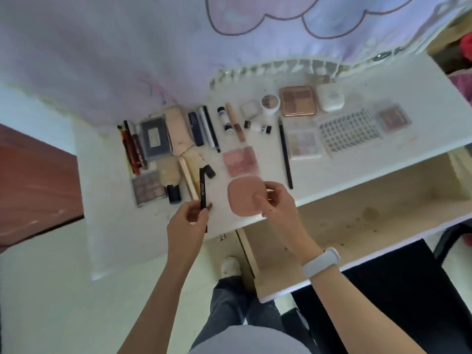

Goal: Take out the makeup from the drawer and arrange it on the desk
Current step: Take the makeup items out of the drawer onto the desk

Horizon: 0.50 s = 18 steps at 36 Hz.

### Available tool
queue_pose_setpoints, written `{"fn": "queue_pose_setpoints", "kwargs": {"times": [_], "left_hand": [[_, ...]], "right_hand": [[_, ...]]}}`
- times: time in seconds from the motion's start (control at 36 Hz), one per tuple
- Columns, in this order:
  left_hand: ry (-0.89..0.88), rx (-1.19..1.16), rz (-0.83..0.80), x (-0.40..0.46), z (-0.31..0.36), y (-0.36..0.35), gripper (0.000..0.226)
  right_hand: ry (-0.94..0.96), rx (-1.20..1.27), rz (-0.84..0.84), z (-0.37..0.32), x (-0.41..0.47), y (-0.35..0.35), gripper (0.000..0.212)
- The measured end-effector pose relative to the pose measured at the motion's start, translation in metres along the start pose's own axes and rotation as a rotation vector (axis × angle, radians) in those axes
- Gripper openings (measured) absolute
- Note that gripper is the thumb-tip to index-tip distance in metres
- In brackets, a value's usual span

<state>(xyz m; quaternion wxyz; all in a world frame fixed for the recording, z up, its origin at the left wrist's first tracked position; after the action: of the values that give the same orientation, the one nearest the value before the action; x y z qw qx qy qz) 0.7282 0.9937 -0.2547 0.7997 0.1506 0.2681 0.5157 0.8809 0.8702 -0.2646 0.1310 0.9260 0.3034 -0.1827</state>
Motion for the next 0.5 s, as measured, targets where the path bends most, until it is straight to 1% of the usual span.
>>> {"fn": "queue_pose_setpoints", "kwargs": {"times": [0.14,0.25,0.36,0.42,0.5], "left_hand": [[0.095,0.015,0.128,0.019,-0.037,0.071,0.014],[0.198,0.038,0.21,0.037,-0.066,0.113,0.015],[0.252,0.089,0.21,0.056,-0.087,0.134,0.017],[0.272,0.117,0.187,0.063,-0.095,0.141,0.02],[0.264,0.165,0.128,0.064,-0.106,0.144,0.022]], "right_hand": [[-0.024,-0.055,-0.099,-0.009,-0.011,-0.077,0.026],[-0.034,-0.139,-0.164,-0.013,-0.018,-0.135,0.028],[-0.048,-0.234,-0.194,-0.01,-0.02,-0.182,0.034],[-0.055,-0.305,-0.195,-0.002,-0.024,-0.197,0.032],[-0.073,-0.391,-0.12,0.014,-0.031,-0.204,0.03]]}}
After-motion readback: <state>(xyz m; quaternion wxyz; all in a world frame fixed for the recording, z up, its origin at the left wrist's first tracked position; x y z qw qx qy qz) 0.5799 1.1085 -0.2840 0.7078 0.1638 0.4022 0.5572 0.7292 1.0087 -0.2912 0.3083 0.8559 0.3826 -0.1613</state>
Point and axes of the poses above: each hand's wrist, its own x-axis towards the middle knuckle, its own y-axis out of the back of the hand, z = x × y, the point moved 4 cm from there along x, towards the middle knuckle, and after that the axes turned 6 degrees about z, right-handed, at the moved point
